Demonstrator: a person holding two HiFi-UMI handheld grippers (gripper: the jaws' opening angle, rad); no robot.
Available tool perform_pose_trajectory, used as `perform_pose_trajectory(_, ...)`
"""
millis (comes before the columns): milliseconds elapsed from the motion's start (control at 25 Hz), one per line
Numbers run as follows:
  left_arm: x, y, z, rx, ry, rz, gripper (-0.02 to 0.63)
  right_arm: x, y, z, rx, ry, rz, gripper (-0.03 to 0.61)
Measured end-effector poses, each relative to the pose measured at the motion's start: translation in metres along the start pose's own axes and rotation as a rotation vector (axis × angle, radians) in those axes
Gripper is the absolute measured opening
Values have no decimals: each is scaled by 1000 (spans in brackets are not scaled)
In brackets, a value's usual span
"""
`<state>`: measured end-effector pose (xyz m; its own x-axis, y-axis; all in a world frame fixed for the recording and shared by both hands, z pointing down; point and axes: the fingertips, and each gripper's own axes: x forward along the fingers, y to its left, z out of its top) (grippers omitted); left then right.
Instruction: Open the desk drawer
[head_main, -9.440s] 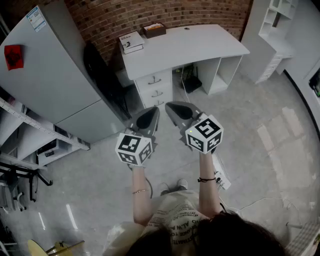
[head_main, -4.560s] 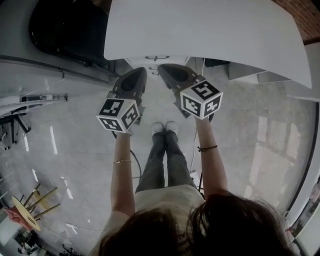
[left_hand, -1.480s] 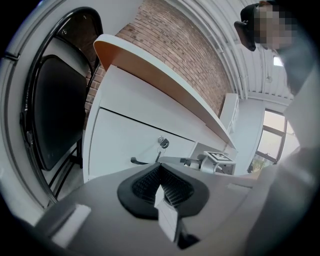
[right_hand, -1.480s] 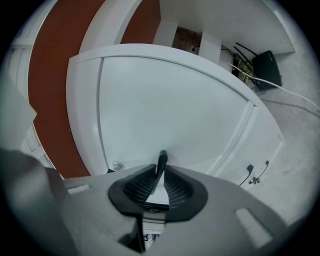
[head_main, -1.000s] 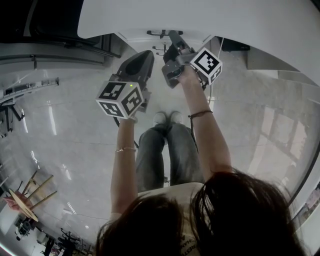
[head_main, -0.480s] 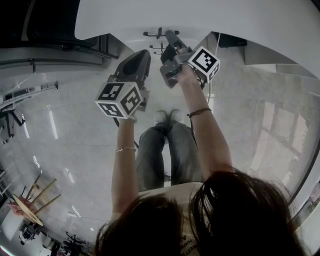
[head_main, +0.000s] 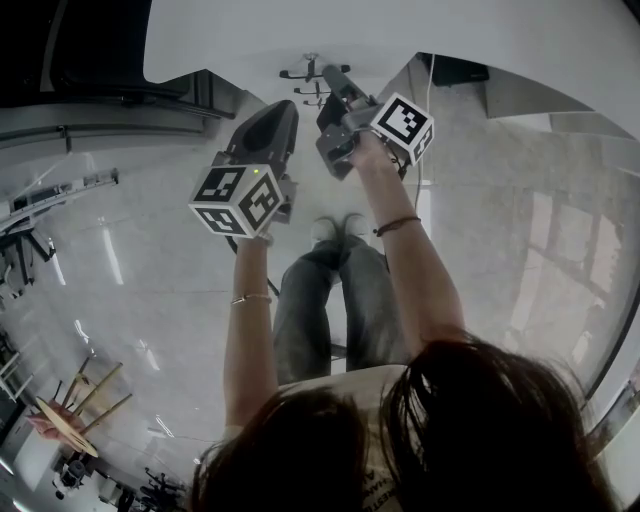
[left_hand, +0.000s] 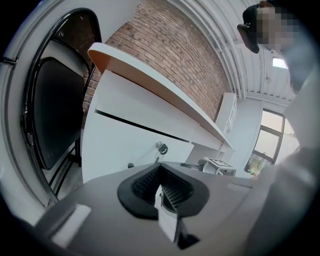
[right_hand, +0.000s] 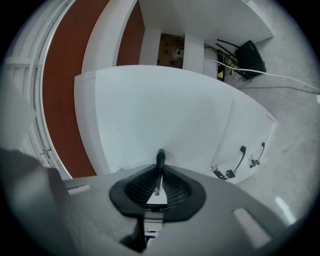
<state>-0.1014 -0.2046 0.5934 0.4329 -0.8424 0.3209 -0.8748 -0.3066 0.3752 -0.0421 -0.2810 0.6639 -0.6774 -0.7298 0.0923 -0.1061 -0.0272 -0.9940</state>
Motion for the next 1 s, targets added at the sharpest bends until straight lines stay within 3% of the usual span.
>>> perform_pose_trajectory(1000, 0, -7, 8, -11, 47, -13, -2, -8, 2, -7, 26, 13, -45, 35)
